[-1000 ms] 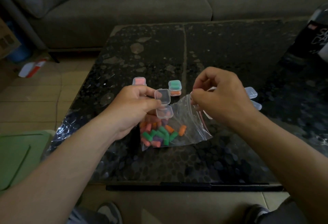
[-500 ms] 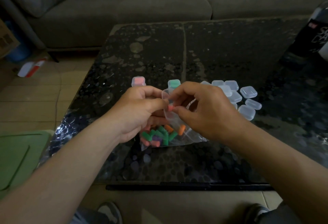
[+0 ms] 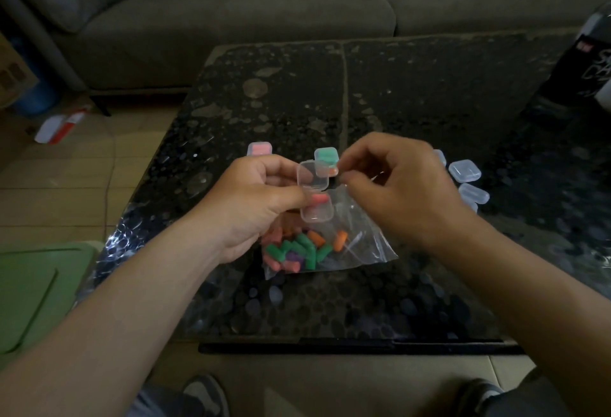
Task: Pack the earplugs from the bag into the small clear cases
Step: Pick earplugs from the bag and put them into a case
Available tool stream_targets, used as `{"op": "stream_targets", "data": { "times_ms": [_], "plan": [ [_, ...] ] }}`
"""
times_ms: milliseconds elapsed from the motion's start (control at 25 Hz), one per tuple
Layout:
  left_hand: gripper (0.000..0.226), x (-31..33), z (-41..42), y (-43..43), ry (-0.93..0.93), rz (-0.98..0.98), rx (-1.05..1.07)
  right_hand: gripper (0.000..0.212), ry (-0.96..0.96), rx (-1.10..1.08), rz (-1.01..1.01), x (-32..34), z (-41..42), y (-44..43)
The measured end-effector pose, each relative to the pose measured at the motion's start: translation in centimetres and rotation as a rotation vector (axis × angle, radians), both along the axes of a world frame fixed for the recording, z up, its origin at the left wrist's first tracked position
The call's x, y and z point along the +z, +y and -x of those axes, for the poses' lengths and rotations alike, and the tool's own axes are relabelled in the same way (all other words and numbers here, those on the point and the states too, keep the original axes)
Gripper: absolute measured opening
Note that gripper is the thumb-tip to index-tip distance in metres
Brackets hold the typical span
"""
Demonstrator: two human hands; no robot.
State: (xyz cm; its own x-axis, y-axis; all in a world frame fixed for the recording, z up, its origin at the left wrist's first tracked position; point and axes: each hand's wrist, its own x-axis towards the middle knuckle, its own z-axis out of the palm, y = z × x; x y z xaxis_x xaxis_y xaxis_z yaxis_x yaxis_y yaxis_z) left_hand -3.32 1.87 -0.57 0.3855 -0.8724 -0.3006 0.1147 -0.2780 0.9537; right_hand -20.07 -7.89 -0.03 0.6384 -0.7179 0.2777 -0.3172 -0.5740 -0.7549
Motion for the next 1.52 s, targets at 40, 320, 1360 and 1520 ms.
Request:
{"op": "stream_targets", "data": {
  "times_ms": [40, 320, 1360, 1520],
  "plan": [
    [0.029, 0.0, -0.2, 0.0, -0.018, -0.009, 0.013, 0.013, 0.022, -0.057, -0.014, 0.2, 0.1, -0.4],
    [0.025, -0.5, -1.6, -0.1, -0.141, -0.09, 0.088, 0.016, 0.362, -0.211, -0.247, -0.5, 0.1, -1.7],
    [0.027, -1.9, -2.5, -0.9, -0.15, -0.238, -0.027, 0.012, 0.29, 0.096, -0.416, -4.0, -3.3, 0.0],
    [0.023, -1.9, -2.4, -0.9, -0.151, -0.244, -0.017, 0.013, 0.323, 0.108, -0.322, -4.3, -3.5, -0.1]
  ]
}}
